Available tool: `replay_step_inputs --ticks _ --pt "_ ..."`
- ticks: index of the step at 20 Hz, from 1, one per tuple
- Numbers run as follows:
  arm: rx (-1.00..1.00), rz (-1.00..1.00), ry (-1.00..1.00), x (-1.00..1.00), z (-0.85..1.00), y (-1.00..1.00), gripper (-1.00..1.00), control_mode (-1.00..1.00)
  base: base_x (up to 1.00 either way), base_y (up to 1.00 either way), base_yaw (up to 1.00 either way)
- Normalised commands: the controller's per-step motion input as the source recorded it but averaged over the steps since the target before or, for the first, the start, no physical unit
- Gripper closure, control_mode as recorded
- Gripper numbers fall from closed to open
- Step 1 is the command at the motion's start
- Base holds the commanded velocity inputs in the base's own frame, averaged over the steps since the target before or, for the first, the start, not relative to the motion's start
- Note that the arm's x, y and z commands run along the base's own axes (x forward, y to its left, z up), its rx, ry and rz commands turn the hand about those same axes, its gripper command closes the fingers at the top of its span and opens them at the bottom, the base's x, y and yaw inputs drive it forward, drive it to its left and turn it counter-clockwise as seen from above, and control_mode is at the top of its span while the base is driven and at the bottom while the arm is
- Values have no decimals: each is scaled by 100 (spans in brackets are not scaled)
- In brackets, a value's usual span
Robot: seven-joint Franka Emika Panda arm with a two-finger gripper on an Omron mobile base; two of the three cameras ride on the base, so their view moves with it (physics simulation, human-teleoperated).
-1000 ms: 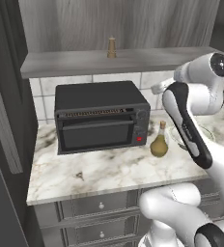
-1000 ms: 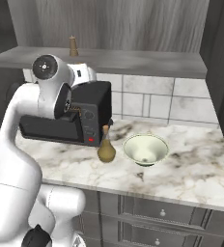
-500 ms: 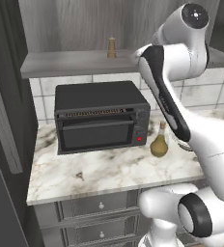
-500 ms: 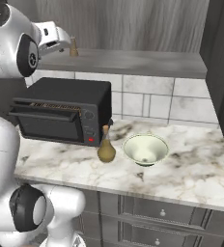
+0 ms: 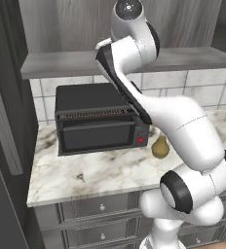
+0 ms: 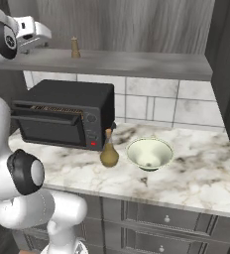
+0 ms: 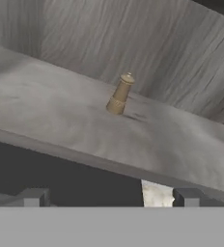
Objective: Retrieve the bottle and the shaker from the cabinet and place them next to the mixing bowl on the counter. Then add garlic from the fridge to the mixing bowl.
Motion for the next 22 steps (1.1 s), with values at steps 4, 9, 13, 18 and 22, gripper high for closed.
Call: replay_step_inputs --ticks 4,9,13,18,22 --pt "0 -17 9 95 -14 5 -100 -100 0 0 0" --pt "3 -9 5 78 -1 -34 -100 -100 0 0 0" --pt "1 -1 -4 54 -17 -13 -100 -100 0 0 0" --pt "5 -1 -22 32 -45 -34 -100 -100 0 0 0" --pt "14 0 -19 34 -56 -44 -100 -100 0 0 0"
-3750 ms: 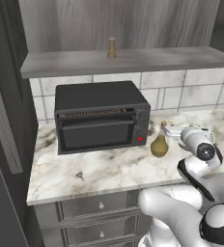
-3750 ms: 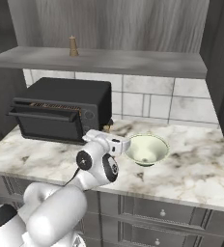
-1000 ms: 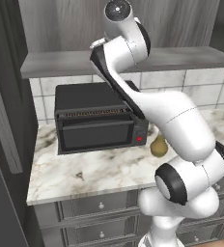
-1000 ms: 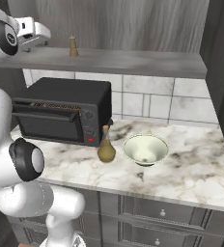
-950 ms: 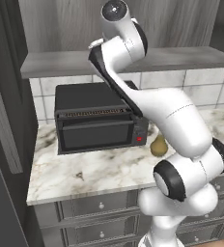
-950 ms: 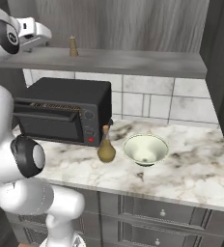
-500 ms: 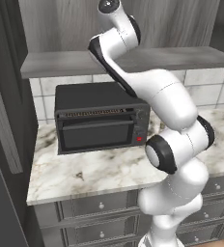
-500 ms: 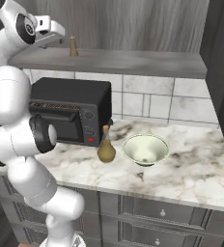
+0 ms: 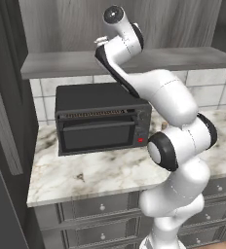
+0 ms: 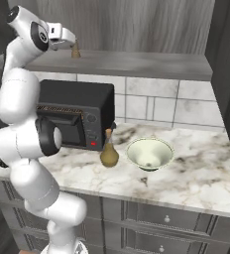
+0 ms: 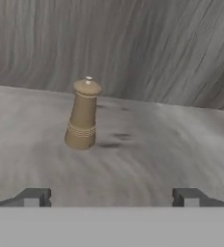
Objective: Retrieve the bottle and the shaker from the cabinet and place them next to the mixing bowl on the counter. Then add garlic from the fridge to the mixing bowl.
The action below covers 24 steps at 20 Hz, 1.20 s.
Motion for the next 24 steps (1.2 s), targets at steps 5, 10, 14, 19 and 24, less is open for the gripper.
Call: replay_step_inputs --ticks 5,10,14,19,24 --pt "18 0 -11 53 -23 -11 -100 -100 0 0 0" --pt "13 0 -1 71 0 2 -100 -100 0 0 0" --pt "8 1 -1 65 12 1 -100 -100 0 0 0" --pt "1 5 -7 24 48 26 -100 -100 0 0 0" --pt "0 8 -1 37 12 10 -100 -100 0 0 0"
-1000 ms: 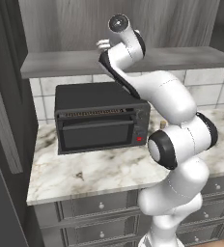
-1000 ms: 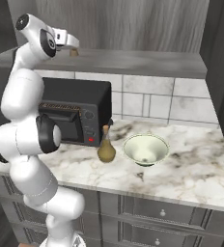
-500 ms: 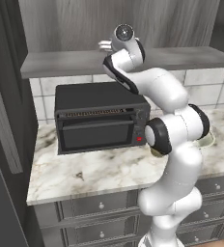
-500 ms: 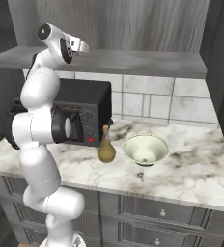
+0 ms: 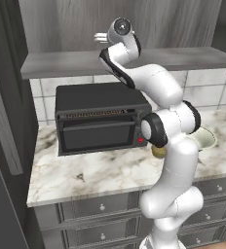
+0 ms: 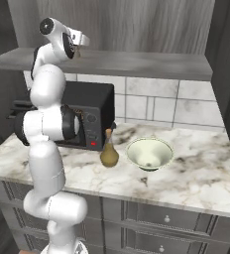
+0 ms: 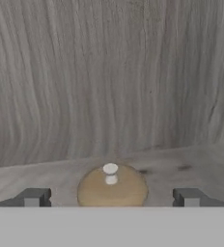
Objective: Retrieve the bottle and the shaker from the cabinet and place them next to the mixing bowl on the counter. Then add garlic from the fridge to the mixing bowl.
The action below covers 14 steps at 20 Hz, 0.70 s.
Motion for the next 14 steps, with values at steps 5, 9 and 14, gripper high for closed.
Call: replay_step_inputs --ticks 5,9,14 --pt "0 9 0 51 -8 0 -100 -100 0 0 0" --pt "0 6 0 38 0 0 100 -100 0 0 0" --pt "4 1 2 10 3 0 100 -100 0 0 0"
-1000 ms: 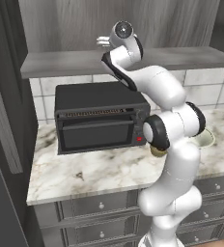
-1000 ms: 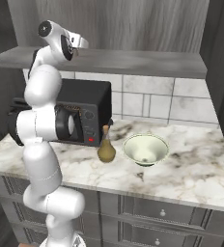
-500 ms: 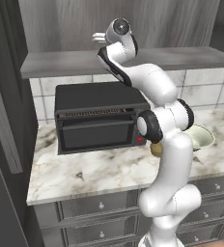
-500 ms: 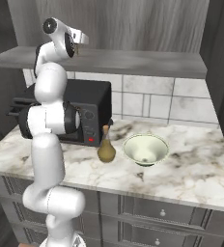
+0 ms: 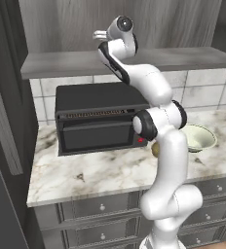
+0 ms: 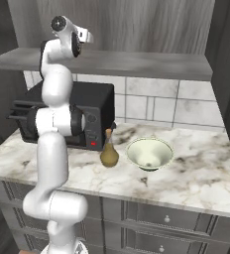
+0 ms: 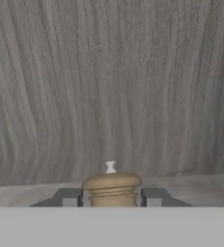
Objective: Retrieve the bottle and the shaker from the cabinet and place them next to the mixing bowl on the counter. Then add garlic from the fridge to the mixing bowl.
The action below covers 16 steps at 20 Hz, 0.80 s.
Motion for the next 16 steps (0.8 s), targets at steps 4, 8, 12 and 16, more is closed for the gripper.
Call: replay_step_inputs --ticks 4,8,12,16 --pt "1 -16 -2 -44 8 -7 100 -100 0 0 0" --pt "0 -41 -5 -98 0 -59 100 -100 0 0 0" --pt "-6 -36 -25 -99 -16 -67 100 -100 0 0 0" --pt "-14 -25 -38 -100 -32 -50 100 -100 0 0 0"
